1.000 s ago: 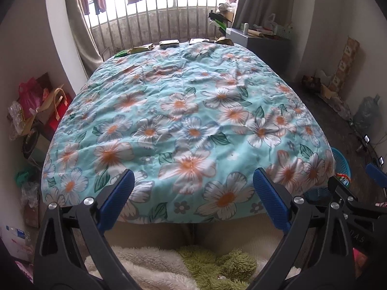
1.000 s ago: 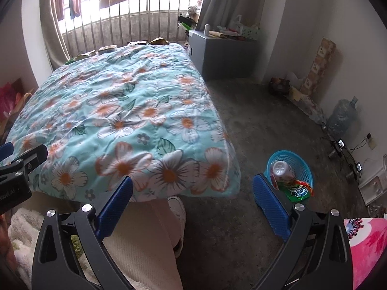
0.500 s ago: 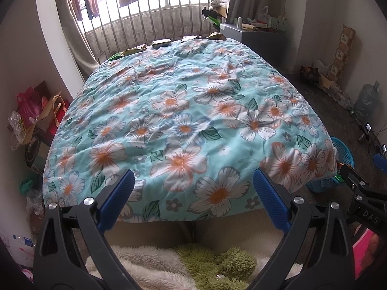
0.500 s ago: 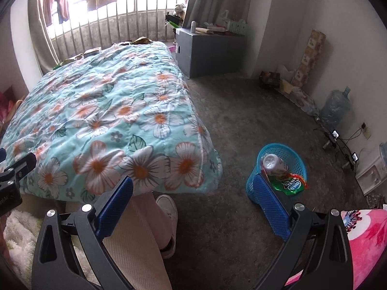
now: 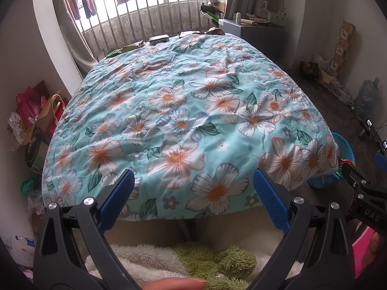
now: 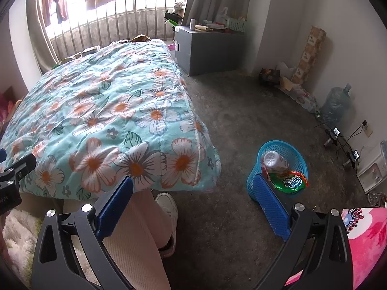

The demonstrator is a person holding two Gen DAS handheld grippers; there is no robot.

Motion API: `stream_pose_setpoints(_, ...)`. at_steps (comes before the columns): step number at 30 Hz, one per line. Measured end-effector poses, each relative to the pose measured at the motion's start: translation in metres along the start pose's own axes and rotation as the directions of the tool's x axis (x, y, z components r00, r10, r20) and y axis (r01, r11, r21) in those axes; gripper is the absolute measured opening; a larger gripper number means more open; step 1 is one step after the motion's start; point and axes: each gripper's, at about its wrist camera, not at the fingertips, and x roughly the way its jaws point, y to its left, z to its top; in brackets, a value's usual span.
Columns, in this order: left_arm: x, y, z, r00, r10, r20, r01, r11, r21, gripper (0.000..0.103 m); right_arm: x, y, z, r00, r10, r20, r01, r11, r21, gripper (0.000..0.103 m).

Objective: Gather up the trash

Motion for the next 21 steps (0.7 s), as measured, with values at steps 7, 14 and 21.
stream_pose_setpoints(7,0.0010,0.0014,0.0010,1.000,0.001,-0.001,-0.001,1.000,0.001,0.094,-0.0001,-0.0002,-0.0001,1.000,0.000,0.000,0.000,1.000,-0.001,0.096)
stream_pose_setpoints(14,0.0009,0.0014,0.0011,1.000,0.002,-0.002,-0.002,1.000,0.002,0.094,0.0000,-0.0003,0.0000,1.000,0.000,0.001,0.000,1.000,-0.001,0.096)
stream_pose_setpoints(21,0.0008,0.0018,0.0011,1.000,0.002,-0.002,-0.002,1.000,0.002,0.094,0.0000,-0.0002,0.0000,1.000,0.000,0.001,0.000,1.000,-0.001,0.096)
